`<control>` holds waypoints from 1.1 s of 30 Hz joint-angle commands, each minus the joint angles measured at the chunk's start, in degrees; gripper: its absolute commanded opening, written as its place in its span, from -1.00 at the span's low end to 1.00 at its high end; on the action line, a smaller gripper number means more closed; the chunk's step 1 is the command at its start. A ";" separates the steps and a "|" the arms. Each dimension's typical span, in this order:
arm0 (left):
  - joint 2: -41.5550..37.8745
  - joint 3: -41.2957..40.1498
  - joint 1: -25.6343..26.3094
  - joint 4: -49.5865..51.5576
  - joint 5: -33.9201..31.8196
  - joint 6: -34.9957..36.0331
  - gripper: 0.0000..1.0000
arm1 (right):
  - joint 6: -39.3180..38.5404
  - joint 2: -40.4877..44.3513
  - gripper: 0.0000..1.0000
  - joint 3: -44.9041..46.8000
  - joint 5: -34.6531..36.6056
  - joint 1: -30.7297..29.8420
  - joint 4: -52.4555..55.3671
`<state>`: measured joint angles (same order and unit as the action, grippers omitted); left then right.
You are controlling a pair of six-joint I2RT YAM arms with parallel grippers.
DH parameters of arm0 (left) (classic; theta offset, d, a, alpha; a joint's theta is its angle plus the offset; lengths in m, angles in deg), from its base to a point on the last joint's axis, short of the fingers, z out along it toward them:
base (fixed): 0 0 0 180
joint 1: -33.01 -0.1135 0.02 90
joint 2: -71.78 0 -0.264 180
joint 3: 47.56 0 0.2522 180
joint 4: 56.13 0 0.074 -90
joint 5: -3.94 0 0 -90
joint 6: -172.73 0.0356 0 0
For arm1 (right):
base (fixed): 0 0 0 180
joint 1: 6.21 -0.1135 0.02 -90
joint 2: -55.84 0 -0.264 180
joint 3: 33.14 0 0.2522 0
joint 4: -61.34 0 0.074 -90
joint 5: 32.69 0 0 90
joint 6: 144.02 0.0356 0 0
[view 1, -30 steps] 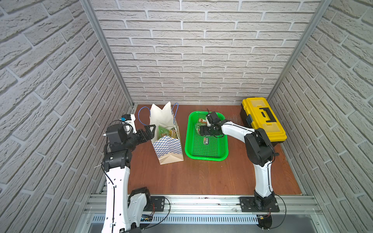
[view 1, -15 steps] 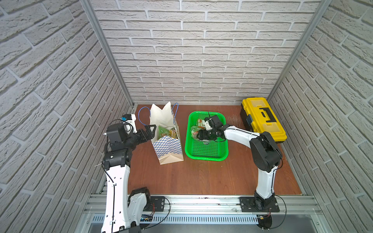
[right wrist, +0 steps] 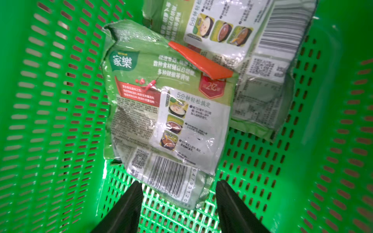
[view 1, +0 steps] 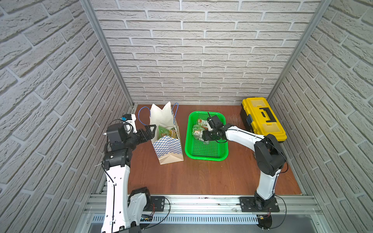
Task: Place the condiment packets inside the bag
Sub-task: Pick up the condiment packet from the storage box.
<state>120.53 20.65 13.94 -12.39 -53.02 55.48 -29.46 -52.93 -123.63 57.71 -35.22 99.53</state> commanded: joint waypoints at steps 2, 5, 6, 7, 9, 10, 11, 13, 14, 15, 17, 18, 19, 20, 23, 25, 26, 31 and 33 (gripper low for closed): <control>0.03 -0.40 -0.16 -2.46 0.45 -0.18 0.96 | -1.07 -2.27 0.24 -1.57 2.22 -0.77 1.42; 0.12 -0.40 -0.01 -2.46 0.41 -0.18 0.97 | -1.34 -5.55 0.24 -2.86 1.10 -1.33 2.15; 0.12 -0.40 0.01 -2.47 0.36 -0.18 0.96 | -1.52 -6.71 0.24 -3.51 1.16 -1.60 2.45; 0.12 -0.40 0.08 -2.47 0.38 -0.17 0.97 | -1.69 -7.59 0.24 -4.06 1.45 -1.89 2.93; 0.22 -0.40 0.17 -2.47 0.36 -0.16 0.96 | -2.06 -9.30 0.24 -5.35 2.07 -2.47 4.17; 0.20 -0.40 0.10 -2.35 0.32 -0.17 0.96 | -2.13 -10.16 0.24 -5.95 2.58 -2.75 4.97; 0.12 -0.40 0.09 -2.34 0.33 -0.18 0.96 | -2.23 -10.54 0.24 -6.30 3.32 -3.01 5.63; 0.10 -0.35 0.17 -2.43 0.28 -0.18 0.97 | -2.15 -10.57 0.24 -6.27 4.70 -3.28 6.16; 0.12 -0.40 0.17 -2.46 0.34 -0.18 0.96 | -2.13 -10.23 0.23 -6.15 4.95 -3.33 6.09; 0.12 -0.37 0.17 -2.47 0.34 -0.18 0.97 | -2.06 -9.87 0.22 -5.94 5.02 -3.33 5.87; 0.12 -0.37 0.22 -2.39 0.36 -0.18 0.97 | -2.11 -9.02 0.17 -5.48 4.79 -3.33 4.75; 0.07 -0.28 0.24 -2.33 0.41 -0.18 0.96 | -2.21 -8.75 0.14 -5.29 4.16 -3.33 4.08; -0.02 -0.30 0.22 -2.36 0.36 -0.18 0.96 | -2.23 -8.40 0.13 -4.98 3.27 -3.32 3.14; -0.18 -0.31 0.17 -2.33 0.36 -0.18 0.96 | -2.23 -8.17 0.10 -4.76 2.36 -3.33 2.43; -0.24 -0.34 0.18 -2.46 0.36 -0.18 0.97 | -1.85 -7.21 0.03 -3.48 1.12 -3.31 0.29; -0.16 -0.31 0.22 -2.37 0.43 -0.18 0.97 | -1.63 -6.43 -0.01 -2.41 0.87 -3.33 -1.22; -0.07 -0.32 0.18 -2.35 0.37 -0.10 0.96 | -1.50 -5.84 -0.06 -1.87 0.70 -3.33 -1.86; 0.01 -0.29 0.21 -2.32 -0.07 0.17 0.97 | -0.67 -1.90 -0.38 1.84 -0.27 -3.24 -6.33; 0.50 -0.30 0.33 -2.14 -0.45 0.33 0.96 | -0.26 -0.45 -0.58 3.13 -0.40 -3.24 -7.74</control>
<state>120.64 20.65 14.05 -12.37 -53.11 55.51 -30.40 -57.21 -122.15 58.32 -38.26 95.27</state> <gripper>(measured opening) 0.983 0.224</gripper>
